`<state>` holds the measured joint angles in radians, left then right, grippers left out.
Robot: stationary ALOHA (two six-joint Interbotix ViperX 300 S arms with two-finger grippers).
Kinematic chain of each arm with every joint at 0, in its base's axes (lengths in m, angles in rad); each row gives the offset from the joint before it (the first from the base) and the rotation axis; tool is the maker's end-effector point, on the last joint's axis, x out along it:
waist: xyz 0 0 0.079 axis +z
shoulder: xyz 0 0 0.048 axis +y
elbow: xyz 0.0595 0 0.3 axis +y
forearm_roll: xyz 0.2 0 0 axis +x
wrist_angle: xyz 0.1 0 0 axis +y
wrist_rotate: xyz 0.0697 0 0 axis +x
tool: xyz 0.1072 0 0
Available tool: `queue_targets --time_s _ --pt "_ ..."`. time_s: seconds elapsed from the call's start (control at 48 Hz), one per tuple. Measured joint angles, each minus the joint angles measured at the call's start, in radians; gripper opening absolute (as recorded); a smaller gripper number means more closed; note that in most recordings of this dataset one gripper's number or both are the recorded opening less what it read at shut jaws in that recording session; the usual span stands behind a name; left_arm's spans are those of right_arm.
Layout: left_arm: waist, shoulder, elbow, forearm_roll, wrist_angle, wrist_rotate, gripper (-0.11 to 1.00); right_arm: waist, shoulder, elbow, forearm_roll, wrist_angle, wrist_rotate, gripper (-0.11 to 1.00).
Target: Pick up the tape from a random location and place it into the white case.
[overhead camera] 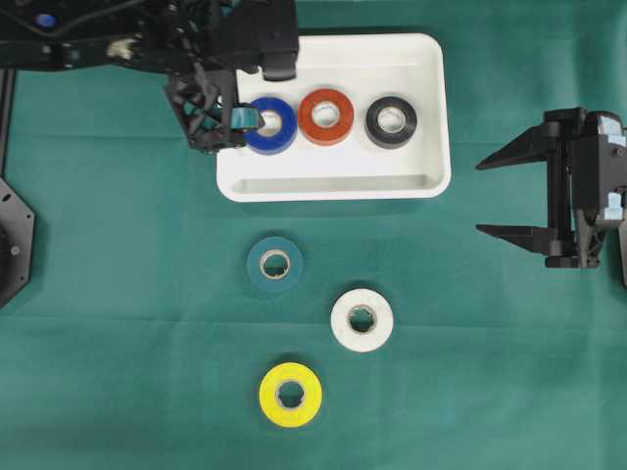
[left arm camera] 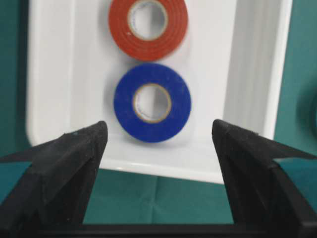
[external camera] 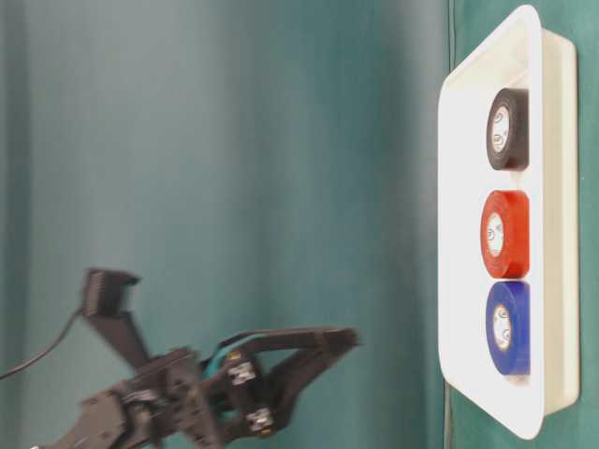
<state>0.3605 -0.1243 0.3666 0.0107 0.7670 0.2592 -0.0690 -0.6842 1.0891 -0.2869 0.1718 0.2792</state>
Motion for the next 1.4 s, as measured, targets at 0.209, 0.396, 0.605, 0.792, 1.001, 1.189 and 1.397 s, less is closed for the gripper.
queue_targets --time_s 0.209,0.396,0.605,0.792,1.001,1.189,1.397 --pt "0.0 -0.032 0.015 0.003 0.003 0.0 0.8 0.0 0.0 -0.003 0.0 0.0 0.0 0.88" --pt "-0.054 -0.048 0.038 0.002 0.005 -0.005 0.8 0.0 0.0 -0.008 0.0 0.006 0.0 0.88" --pt "-0.186 -0.06 0.058 0.002 -0.015 -0.037 0.8 0.0 0.0 -0.017 0.0 0.011 0.002 0.88" --pt "-0.235 -0.075 0.081 0.002 -0.044 -0.051 0.8 0.0 0.0 -0.018 0.0 0.011 0.002 0.88" --pt "-0.233 -0.124 0.118 0.002 -0.071 -0.051 0.8 0.0 0.0 -0.02 0.002 0.011 0.006 0.88" --pt "-0.235 -0.199 0.173 0.002 -0.121 -0.051 0.8 0.0 -0.008 -0.028 0.0 0.011 0.009 0.88" --pt "-0.235 -0.307 0.272 0.0 -0.209 -0.052 0.8 -0.002 -0.017 -0.041 0.002 0.011 0.008 0.88"
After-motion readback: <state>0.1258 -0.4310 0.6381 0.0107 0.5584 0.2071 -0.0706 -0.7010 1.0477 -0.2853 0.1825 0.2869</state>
